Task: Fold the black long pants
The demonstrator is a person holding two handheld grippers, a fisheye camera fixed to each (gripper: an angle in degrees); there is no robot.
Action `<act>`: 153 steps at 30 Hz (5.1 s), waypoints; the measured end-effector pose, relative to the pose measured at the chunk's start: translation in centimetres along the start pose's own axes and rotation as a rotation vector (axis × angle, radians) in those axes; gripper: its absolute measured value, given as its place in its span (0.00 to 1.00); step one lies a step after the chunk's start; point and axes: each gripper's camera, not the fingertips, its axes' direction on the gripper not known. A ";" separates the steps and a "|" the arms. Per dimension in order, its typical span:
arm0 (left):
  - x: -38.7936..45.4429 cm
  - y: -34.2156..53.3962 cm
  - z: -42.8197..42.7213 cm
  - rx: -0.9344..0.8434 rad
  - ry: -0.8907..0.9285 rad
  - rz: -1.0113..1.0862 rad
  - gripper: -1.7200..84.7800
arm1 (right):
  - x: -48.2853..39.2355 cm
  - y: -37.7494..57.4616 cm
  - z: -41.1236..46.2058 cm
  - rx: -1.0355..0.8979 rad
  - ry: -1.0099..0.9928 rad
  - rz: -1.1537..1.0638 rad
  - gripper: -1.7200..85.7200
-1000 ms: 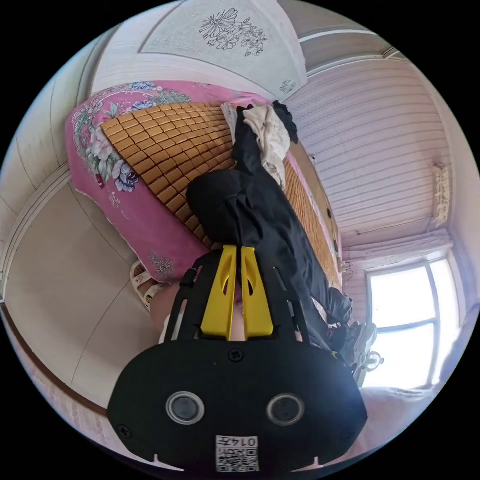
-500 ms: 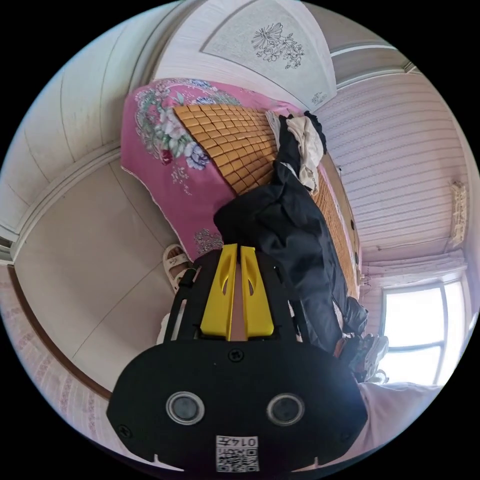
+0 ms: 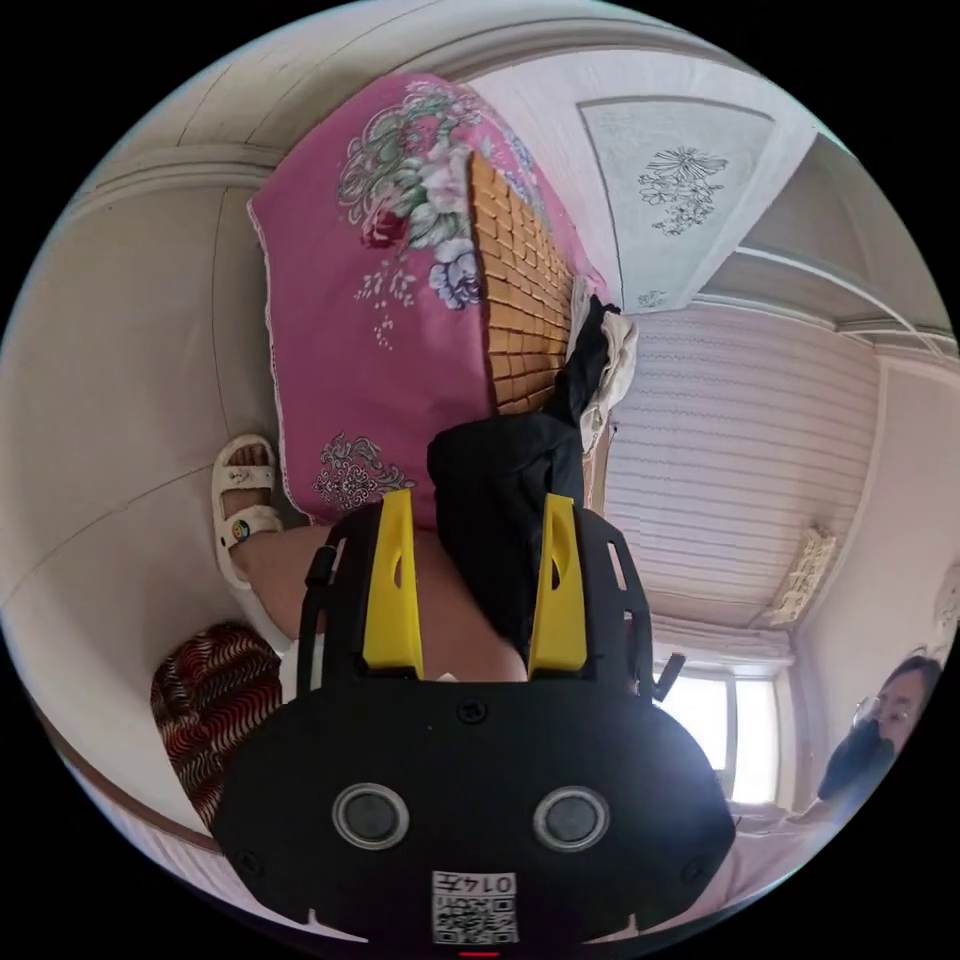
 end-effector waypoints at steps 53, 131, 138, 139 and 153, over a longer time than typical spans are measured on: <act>-0.1 -1.2 -4.7 0.064 -0.171 0.012 0.20 | -12.3 26.2 -10.4 0.180 0.576 0.238 0.13; 44.1 14.4 48.6 -0.495 -1.129 1.318 0.01 | 24.5 46.3 0.6 -0.136 0.499 0.753 0.01; 44.2 18.4 48.3 -0.733 -1.251 1.400 0.01 | 16.3 54.7 -0.7 -0.222 0.372 0.805 0.01; 43.9 18.8 47.9 -0.754 -1.252 1.396 0.01 | 14.8 55.9 -0.9 -0.230 0.354 0.818 0.01; 59.3 34.3 50.5 -0.632 -1.002 1.883 0.02 | 20.6 59.2 -6.8 0.105 0.303 1.048 0.14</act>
